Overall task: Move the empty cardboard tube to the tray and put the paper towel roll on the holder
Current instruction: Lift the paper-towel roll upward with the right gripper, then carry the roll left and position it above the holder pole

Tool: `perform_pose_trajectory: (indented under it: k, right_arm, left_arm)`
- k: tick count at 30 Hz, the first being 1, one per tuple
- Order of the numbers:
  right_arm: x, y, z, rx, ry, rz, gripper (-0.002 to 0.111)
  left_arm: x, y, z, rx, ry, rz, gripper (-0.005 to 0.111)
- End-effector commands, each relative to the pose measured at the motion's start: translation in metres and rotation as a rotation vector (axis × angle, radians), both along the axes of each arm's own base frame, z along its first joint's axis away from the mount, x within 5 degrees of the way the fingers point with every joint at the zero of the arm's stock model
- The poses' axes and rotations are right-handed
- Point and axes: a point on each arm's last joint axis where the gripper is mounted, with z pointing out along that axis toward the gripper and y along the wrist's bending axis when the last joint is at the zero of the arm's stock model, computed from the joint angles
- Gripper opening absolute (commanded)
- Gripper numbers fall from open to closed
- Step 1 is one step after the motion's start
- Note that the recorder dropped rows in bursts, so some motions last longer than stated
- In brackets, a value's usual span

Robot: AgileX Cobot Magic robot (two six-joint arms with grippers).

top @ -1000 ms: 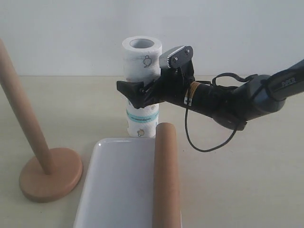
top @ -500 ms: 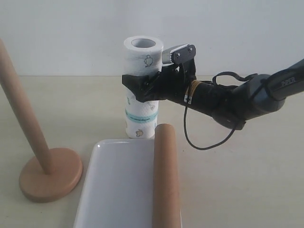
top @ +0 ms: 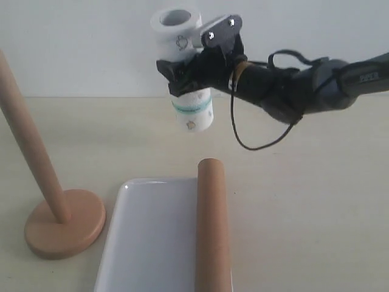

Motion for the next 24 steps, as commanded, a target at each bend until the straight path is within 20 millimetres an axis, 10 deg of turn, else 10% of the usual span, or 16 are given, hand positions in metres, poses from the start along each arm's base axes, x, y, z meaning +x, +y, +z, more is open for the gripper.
perform_pose_trajectory:
  k: [1,12,24]
  right_arm:
    - [-0.028,0.005,0.087,0.111,0.006,0.162,0.000]
    - [-0.150,0.054,0.182,-0.010,-0.075,0.454,0.000]
    - [-0.176,0.072,0.274,0.221,-0.093,0.265,0.000]
  left_arm:
    - [0.000,0.000,-0.001,-0.008,-0.001,-0.003,0.004]
    - [0.000,0.000,-0.001,-0.008,-0.001,-0.003,0.004]
    - [0.000,0.000,-0.001,-0.008,-0.001,-0.003,0.004]
